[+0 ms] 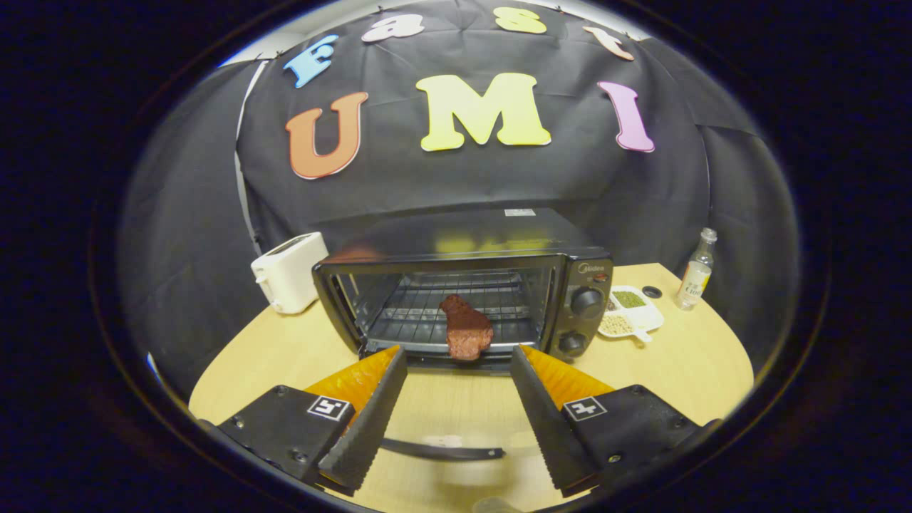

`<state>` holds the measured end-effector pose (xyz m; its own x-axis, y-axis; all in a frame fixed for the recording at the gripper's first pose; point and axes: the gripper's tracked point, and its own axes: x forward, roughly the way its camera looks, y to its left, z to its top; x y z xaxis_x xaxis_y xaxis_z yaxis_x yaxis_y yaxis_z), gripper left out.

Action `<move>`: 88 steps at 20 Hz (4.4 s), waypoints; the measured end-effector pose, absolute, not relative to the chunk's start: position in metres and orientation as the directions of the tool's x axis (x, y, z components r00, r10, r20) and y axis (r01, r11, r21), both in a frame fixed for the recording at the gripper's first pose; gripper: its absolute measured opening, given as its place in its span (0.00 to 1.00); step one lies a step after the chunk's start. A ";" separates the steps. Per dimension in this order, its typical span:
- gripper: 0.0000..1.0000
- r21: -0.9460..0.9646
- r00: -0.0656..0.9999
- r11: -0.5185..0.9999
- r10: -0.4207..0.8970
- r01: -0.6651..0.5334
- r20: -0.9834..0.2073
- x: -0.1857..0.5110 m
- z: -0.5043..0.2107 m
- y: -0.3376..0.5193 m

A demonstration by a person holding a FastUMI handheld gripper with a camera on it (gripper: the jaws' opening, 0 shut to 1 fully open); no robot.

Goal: Open the toaster oven, put the food inside, and close the toaster oven door.

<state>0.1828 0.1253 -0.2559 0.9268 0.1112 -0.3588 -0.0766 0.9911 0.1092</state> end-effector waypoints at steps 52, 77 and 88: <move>0.94 0.110 0.787 0.992 0.117 -0.063 -0.606 0.132 -0.346 0.152; 0.96 0.103 0.889 0.992 0.111 -0.073 -0.445 0.244 -0.219 0.137; 0.97 0.055 0.992 0.998 0.028 -0.021 -0.123 0.110 -0.037 0.024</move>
